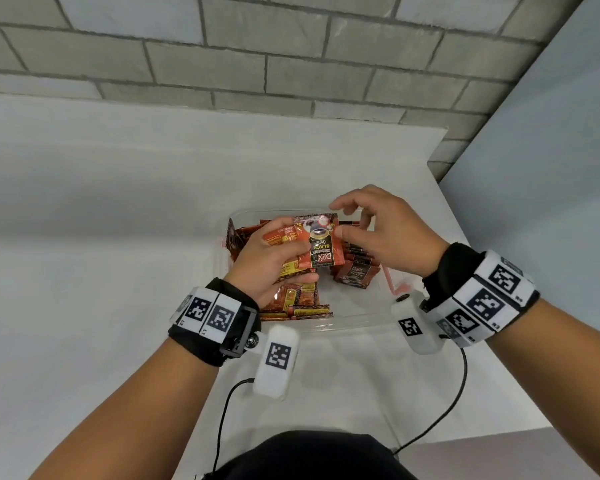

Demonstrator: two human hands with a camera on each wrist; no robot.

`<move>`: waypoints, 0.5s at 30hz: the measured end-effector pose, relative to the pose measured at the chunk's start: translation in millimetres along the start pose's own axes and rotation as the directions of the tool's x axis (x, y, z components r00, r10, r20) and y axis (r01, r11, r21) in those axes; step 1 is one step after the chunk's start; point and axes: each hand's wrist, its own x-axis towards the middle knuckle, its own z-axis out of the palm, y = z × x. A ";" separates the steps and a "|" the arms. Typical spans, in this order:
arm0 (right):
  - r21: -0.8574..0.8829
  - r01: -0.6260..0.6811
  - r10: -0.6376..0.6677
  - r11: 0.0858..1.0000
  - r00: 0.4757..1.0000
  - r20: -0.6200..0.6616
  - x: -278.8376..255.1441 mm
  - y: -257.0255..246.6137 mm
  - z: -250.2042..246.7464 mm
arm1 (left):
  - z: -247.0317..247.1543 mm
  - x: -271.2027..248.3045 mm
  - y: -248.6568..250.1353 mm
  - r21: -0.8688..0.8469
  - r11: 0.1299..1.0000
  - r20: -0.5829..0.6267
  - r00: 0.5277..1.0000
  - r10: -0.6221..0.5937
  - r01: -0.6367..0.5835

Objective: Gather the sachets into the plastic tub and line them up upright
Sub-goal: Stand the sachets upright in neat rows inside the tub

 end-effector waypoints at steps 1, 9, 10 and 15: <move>-0.015 -0.009 0.009 1.000 1.000 0.025 0.8 -1.6 -0.5 | 0.1 0.5 -0.8 0.005 1.000 0.014 1.000 -0.001 0.001; 0.159 -0.273 0.256 0.949 0.959 0.121 1.3 -4.0 4.9 | 5.7 1.1 -2.0 -0.065 0.997 0.033 0.999 0.039 -0.036; 0.174 -0.270 0.249 0.947 0.960 0.130 0.7 -4.5 6.6 | 5.0 1.4 -1.9 -0.071 0.997 0.037 0.998 0.040 -0.038; 0.154 -0.136 0.128 0.979 0.990 0.065 5.0 -5.2 8.8 | 4.1 1.3 -0.7 -0.054 0.999 0.073 0.997 0.006 -0.002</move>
